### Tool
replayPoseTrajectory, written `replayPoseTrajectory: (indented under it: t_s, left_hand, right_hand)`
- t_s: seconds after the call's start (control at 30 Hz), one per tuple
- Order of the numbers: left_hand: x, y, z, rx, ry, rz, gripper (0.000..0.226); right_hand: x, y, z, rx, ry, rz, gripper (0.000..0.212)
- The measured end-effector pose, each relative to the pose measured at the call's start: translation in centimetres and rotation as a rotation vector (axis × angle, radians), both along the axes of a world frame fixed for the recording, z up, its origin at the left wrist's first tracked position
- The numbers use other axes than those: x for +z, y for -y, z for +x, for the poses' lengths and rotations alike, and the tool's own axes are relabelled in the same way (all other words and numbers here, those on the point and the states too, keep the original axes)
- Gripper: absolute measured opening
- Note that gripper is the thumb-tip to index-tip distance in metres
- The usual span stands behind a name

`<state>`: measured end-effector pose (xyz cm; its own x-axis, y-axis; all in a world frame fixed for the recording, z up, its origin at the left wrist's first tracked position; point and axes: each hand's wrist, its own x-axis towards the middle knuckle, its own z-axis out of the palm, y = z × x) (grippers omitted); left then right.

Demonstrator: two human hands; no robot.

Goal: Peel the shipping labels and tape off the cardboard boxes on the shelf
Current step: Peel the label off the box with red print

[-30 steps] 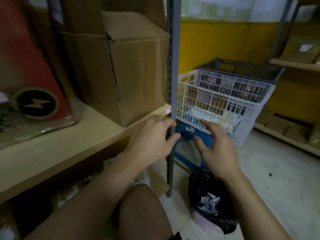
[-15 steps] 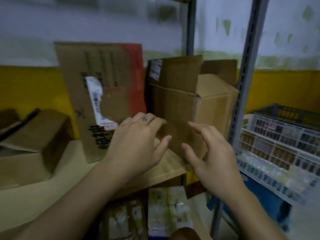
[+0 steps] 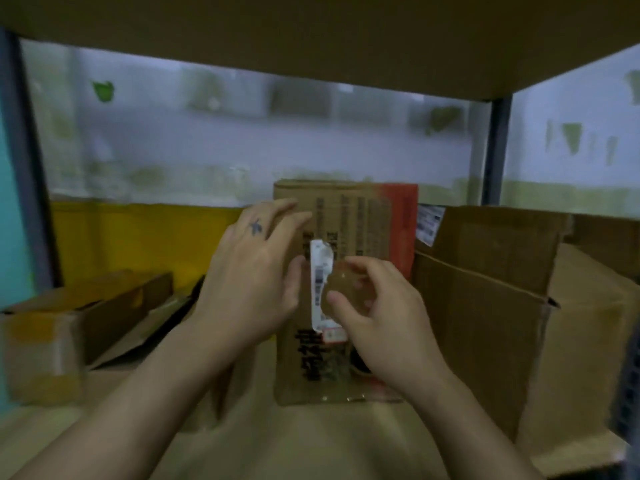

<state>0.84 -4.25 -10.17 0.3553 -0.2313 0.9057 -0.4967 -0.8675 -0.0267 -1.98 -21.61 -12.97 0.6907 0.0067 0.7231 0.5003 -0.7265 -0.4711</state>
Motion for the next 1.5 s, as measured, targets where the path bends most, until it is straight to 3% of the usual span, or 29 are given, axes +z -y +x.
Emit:
replayPoseTrajectory:
  t_s: [0.27,0.37,0.6,0.7,0.8,1.0,1.1,1.2,1.5]
  left_hand:
    - [3.4,0.0,3.6,-0.083,-0.083,-0.118,0.066]
    - [3.5,0.3,5.4,-0.168,-0.141,-0.154,0.054]
    - [5.0,0.2,8.1,-0.178,0.091,-0.261,0.010]
    - [4.7,1.4,9.2,-0.170,0.168,-0.271,0.011]
    - [3.8,3.2,10.4,-0.144,0.251,-0.308,0.015]
    - [0.8,2.9,11.8,-0.300,0.259,-0.289,0.044]
    - [0.3,1.9,11.6,-0.376,0.214,-0.252,0.053]
    - [0.6,1.1,11.2,-0.435,0.189,-0.218,0.053]
    - [0.8,1.9,11.1,-0.474,0.210,-0.332,0.046]
  right_hand:
    - [2.5,-3.0,4.2,-0.198,0.075,0.011,0.033]
    - [2.3,-3.9,5.2,-0.287,0.131,-0.021,0.015]
    - [0.8,-4.4,7.5,-0.212,0.289,0.091,0.011]
    - [0.6,-3.5,8.4,-0.102,0.294,0.221,0.017]
    - [0.3,-2.7,9.6,-0.101,0.334,0.223,0.020]
    - [0.5,-1.4,10.7,-0.080,0.543,-0.056,0.004]
    - [1.3,-1.3,10.8,-0.052,0.705,-0.161,0.020]
    - [1.2,-1.5,11.3,-0.104,0.819,-0.143,0.024]
    - [-1.9,-2.0,13.3,-0.104,0.768,-0.098,0.035]
